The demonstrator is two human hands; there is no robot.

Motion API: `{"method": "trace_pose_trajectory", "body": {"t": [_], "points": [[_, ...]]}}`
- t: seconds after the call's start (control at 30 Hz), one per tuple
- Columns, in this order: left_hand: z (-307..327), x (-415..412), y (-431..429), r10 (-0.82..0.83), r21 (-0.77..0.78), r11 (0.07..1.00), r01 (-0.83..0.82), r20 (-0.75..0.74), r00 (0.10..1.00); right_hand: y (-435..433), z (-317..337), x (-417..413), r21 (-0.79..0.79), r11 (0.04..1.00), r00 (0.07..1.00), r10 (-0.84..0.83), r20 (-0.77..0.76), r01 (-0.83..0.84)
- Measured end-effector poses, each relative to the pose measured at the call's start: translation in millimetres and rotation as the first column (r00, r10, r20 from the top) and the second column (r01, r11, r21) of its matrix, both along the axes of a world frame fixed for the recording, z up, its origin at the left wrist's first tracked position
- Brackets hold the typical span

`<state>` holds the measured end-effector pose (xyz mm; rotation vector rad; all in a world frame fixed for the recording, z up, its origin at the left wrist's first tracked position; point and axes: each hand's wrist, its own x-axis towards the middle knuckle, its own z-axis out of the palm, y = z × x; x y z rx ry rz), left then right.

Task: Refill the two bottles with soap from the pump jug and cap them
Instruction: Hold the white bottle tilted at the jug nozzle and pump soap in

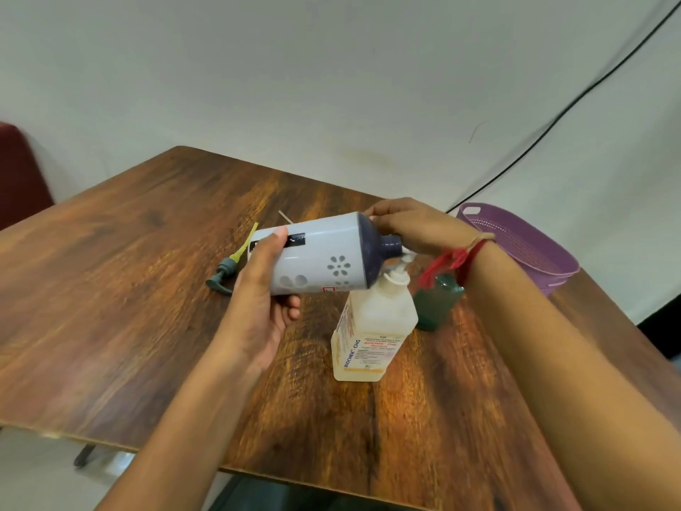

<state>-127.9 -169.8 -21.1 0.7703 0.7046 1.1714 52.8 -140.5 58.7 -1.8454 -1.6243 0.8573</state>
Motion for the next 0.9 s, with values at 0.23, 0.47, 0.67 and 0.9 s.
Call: {"method": "trace_pose_trajectory", "body": {"t": [0.23,0.47,0.67,0.9], "points": [[-4.5,-0.9,0.6,0.029,-0.059,0.998,-0.031,-0.032,0.999,-8.1,-20.9,-4.9,0.002,0.998,0.987,-0.069,-0.145,0.070],[-3.0,0.0,-2.0,0.004,-0.039,0.999,-0.005,-0.007,1.000,0.4,-3.7,-7.3,-0.047,0.999,0.997,-0.030,-0.076,0.026],[-7.0,1.1,-0.3,0.002,-0.085,0.996,-0.006,-0.049,0.999,-7.0,-21.4,-6.2,0.049,0.991,0.974,-0.110,-0.196,0.122],[3.9,-3.1,6.4,-0.004,-0.024,1.000,0.003,-0.021,1.000,-2.2,-0.1,-3.8,-0.072,0.997,0.993,-0.017,-0.116,0.009]]}}
